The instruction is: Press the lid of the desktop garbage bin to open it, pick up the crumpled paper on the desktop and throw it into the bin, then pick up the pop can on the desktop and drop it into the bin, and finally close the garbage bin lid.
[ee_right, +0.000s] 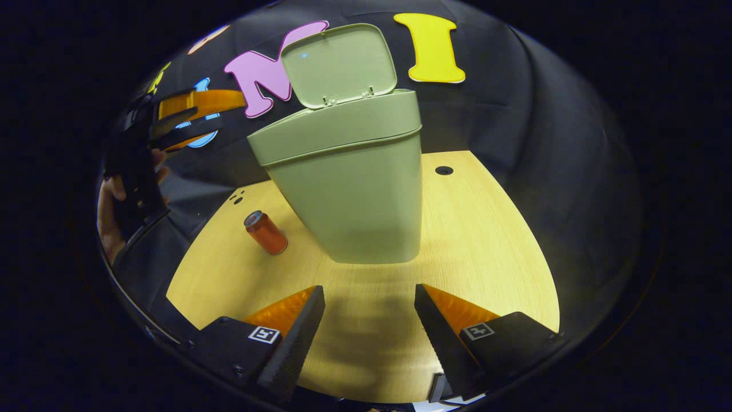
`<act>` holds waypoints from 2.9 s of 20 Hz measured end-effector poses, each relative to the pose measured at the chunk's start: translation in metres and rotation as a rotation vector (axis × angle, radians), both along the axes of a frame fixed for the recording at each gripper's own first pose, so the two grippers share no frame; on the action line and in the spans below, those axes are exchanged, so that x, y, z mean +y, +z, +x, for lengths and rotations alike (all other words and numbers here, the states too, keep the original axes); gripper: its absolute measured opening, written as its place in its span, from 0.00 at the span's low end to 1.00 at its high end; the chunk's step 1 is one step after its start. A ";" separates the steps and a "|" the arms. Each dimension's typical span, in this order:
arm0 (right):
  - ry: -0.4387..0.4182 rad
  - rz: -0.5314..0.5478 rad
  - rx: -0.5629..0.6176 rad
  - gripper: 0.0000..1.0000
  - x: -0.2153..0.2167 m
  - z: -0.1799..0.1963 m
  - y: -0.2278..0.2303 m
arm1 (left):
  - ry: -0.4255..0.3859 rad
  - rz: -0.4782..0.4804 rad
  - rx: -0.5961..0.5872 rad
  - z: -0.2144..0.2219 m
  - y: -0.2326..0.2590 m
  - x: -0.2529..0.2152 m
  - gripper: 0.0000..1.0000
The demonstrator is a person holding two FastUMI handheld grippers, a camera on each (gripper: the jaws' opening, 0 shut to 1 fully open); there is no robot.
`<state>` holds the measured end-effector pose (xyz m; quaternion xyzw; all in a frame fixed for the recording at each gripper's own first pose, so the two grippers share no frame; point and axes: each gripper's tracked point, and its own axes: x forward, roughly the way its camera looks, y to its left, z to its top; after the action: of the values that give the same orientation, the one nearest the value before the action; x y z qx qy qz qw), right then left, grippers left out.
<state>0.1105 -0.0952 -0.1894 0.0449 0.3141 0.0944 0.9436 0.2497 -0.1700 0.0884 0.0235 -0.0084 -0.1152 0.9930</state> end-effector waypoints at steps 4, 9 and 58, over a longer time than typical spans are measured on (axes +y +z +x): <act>-0.004 -0.031 -0.014 0.99 0.026 -0.005 -0.001 | 0.101 0.065 0.029 -0.034 -0.028 0.087 0.97; 0.013 -0.052 -0.012 0.99 0.073 -0.006 -0.014 | 0.161 0.056 0.103 -0.082 -0.073 0.167 0.97; 0.080 0.007 -0.248 0.84 0.282 0.175 -0.087 | 0.283 -0.147 0.465 -0.086 -0.289 0.301 0.96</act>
<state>0.2852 0.1871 -0.2768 0.0233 0.1962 0.1380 0.9705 0.1632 0.1307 -0.2005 -0.0745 0.2146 0.0232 0.9736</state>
